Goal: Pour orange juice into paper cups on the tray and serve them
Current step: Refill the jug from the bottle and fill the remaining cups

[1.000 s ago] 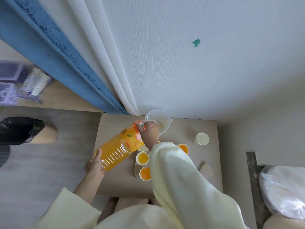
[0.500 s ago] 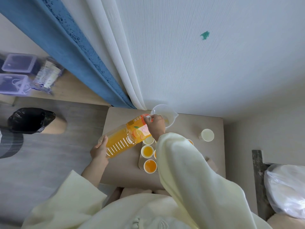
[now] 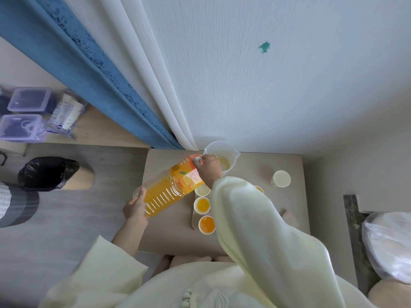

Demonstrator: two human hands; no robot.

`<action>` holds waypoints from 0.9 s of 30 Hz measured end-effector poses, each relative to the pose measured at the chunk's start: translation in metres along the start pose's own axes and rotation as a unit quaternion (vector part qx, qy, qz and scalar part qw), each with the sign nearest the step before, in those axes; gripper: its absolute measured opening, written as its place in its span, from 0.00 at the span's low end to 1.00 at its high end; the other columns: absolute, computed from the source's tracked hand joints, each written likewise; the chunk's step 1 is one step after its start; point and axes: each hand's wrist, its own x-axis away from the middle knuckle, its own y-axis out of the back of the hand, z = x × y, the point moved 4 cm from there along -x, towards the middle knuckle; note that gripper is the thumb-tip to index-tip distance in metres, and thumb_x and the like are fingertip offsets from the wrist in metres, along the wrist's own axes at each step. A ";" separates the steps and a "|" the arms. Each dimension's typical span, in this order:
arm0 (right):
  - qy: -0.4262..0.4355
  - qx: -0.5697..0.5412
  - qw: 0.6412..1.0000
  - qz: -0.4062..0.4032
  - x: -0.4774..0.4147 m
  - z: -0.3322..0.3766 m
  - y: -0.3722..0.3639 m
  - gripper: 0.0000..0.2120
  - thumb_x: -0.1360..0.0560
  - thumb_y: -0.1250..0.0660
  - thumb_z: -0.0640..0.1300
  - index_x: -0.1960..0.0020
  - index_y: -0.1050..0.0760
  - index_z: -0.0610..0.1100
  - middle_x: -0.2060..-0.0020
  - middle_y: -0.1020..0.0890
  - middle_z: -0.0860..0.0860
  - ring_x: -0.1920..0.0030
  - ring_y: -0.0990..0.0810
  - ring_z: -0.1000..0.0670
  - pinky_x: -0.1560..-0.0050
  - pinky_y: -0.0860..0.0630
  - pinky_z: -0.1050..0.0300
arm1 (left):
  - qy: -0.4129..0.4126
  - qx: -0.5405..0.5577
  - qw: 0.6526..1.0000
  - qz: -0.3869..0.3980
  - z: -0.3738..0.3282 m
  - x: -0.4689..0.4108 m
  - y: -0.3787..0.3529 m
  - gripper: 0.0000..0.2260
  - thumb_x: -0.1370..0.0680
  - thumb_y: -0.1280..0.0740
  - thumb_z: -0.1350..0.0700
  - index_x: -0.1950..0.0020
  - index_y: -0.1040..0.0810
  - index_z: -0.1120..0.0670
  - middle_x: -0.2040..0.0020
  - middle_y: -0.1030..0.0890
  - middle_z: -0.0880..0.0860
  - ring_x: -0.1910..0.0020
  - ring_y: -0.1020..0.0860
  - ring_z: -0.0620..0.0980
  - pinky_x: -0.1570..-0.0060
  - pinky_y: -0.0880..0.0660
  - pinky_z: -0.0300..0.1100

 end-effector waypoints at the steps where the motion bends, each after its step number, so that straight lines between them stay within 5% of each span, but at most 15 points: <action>1: 0.000 -0.002 1.000 0.000 0.000 0.000 0.000 0.20 0.22 0.38 0.55 0.47 0.20 0.38 0.49 0.20 0.40 0.47 0.23 0.40 0.45 0.27 0.47 | -0.001 -0.002 1.000 -0.002 0.000 0.000 0.001 0.23 0.28 0.29 0.40 0.46 0.27 0.57 0.51 0.21 0.58 0.55 0.19 0.59 0.47 0.21 0.56; 27: 0.013 0.003 1.000 0.010 0.004 -0.003 0.002 0.19 0.23 0.36 0.52 0.51 0.21 0.35 0.53 0.19 0.39 0.51 0.22 0.41 0.52 0.27 0.49 | -0.044 -0.004 0.999 -0.011 -0.002 -0.015 0.003 0.22 0.28 0.28 0.41 0.48 0.24 0.58 0.51 0.19 0.58 0.56 0.18 0.58 0.51 0.20 0.54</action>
